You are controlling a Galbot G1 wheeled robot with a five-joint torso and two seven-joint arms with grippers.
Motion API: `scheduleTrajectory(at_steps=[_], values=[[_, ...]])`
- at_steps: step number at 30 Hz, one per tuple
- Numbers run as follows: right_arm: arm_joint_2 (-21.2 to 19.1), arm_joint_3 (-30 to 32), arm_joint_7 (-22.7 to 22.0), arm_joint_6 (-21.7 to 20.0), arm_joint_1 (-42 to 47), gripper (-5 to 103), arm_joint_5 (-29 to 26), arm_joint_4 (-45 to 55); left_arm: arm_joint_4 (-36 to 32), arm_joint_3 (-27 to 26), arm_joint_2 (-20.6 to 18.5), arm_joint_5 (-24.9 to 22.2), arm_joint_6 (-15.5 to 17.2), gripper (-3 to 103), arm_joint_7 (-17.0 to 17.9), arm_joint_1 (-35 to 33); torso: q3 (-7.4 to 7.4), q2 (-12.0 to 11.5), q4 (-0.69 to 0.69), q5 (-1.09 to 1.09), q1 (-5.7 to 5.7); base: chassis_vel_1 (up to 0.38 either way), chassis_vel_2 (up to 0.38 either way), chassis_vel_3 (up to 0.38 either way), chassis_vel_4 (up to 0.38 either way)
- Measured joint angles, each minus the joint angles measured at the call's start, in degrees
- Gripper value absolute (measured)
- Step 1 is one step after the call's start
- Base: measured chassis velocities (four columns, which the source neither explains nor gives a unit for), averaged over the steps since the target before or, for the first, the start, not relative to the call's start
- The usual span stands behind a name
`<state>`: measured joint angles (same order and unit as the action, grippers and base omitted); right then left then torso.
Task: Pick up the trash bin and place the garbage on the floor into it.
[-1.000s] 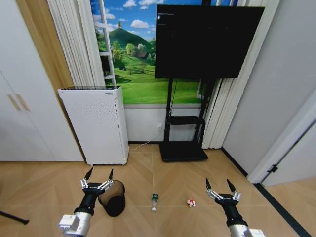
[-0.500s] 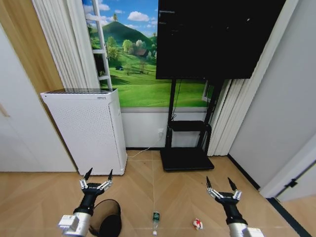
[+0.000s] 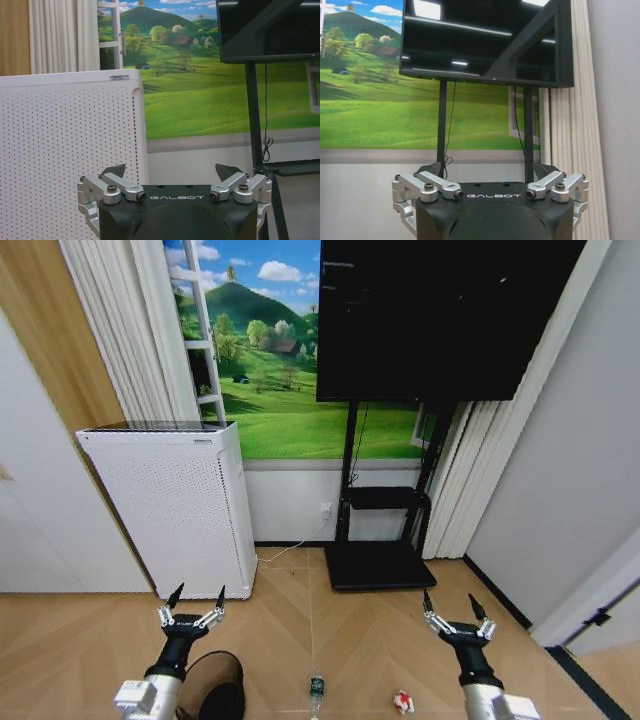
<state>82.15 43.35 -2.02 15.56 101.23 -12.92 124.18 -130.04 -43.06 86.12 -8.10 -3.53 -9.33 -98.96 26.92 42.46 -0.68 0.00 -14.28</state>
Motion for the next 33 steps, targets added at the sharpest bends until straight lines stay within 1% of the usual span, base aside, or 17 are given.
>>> scheduleTrajectory(at_steps=[1,3,5,11,17,19,23,26,28,33], values=[[0.0,0.0,0.0,0.0,0.0,100,0.0,0.0,0.0,0.0,0.0,0.0,0.0,98,0.0,0.0,0.0,0.0,0.0,0.0,0.0,0.0,0.0,0.0,0.0],[0.16,0.4,1.67,-0.04,0.53,100,-0.15,0.35,0.02,0.05,0.0,0.0,-0.1,98,0.0,-0.11,0.0,0.0,0.0,0.0,-0.01,0.0,0.0,0.0,0.0],[0.34,0.42,2.24,-0.18,0.64,100,0.01,0.51,0.02,0.16,0.02,0.01,-0.1,98,0.0,-0.11,0.0,0.0,0.0,0.0,-0.01,0.0,0.0,0.0,0.0],[0.44,-0.17,2.35,-0.77,0.58,100,1.54,0.42,-0.07,0.14,0.03,-0.08,-0.11,98,-0.01,-0.04,0.0,0.0,0.0,0.0,0.0,0.0,0.0,0.0,0.0],[0.34,-0.34,2.4,-0.86,0.78,100,0.57,0.28,0.5,-0.46,-0.05,-0.23,-0.58,98,-0.03,-0.15,0.0,0.0,0.0,0.0,-0.01,-0.074,0.083,0.072,-0.072],[0.37,-0.36,2.46,-0.75,0.84,100,0.44,0.21,0.62,-0.49,-0.06,-0.21,-0.65,98,-0.07,-0.27,0.0,0.0,-0.01,0.0,-0.01,-0.149,0.116,0.199,-0.159],[0.33,-0.37,2.08,0.92,0.66,100,0.47,-0.38,0.76,-0.5,0.02,-0.16,-0.66,98,-0.1,-0.44,0.02,-0.01,0.01,0.0,-0.05,-0.178,0.173,0.181,-0.169],[0.32,-0.14,2.74,0.97,0.71,100,0.61,-0.48,1.54,-0.57,0.02,-0.07,-0.6,98,-0.23,-0.44,0.03,-0.03,0.01,0.01,-0.09,-0.141,0.13,0.114,-0.109],[0.37,-0.14,3.52,1.07,0.79,100,1.23,-0.56,3.02,-0.7,0.04,-0.09,-0.71,100,-0.32,-0.95,0.03,-0.03,-0.01,-0.01,-0.08,-0.039,0.023,0.019,-0.023],[0.46,-0.41,3.37,1.07,0.6,100,1.53,-0.81,2.96,-1.34,0.3,0.33,-1.65,100,0.64,-2.85,0.0,0.0,0.0,0.0,0.0,0.031,-0.027,-0.037,0.022]])
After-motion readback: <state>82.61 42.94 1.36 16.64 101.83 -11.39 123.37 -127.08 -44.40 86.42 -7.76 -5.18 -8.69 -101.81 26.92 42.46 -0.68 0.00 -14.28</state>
